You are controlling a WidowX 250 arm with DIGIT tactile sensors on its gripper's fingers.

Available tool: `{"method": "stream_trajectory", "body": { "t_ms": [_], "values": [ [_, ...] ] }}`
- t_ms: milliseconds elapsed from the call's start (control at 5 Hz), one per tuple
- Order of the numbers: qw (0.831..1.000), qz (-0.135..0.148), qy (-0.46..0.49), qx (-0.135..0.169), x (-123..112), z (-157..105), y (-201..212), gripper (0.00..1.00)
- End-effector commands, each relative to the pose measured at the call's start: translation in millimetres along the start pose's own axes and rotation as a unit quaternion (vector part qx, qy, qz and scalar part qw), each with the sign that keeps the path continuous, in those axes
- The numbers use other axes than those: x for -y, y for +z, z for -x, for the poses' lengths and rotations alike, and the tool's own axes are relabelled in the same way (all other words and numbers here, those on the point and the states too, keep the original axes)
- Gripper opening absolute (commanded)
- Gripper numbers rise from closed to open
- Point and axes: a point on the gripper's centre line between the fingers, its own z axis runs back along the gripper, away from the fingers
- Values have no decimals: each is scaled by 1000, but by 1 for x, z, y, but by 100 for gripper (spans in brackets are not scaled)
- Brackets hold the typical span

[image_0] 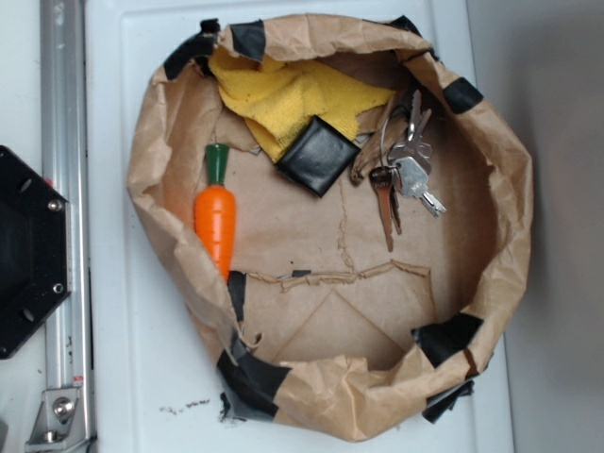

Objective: Grab the yellow cloth.

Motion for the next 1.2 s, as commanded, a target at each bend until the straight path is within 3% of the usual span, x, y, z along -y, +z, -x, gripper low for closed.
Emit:
{"method": "stream_trajectory", "body": {
  "t_ms": [0, 200, 400, 600, 800, 1000],
  "values": [
    [1000, 0, 0, 0, 0, 0, 0, 100],
    [997, -44, -57, 35, -21, -49, -15, 100],
    [988, -101, -112, 27, -32, -99, -35, 100],
    [961, -189, -199, -40, -34, -143, -90, 100],
    [902, -266, -311, -141, -36, -144, -150, 100],
    [838, -308, -427, -141, -38, -124, -195, 100]
  ]
}}
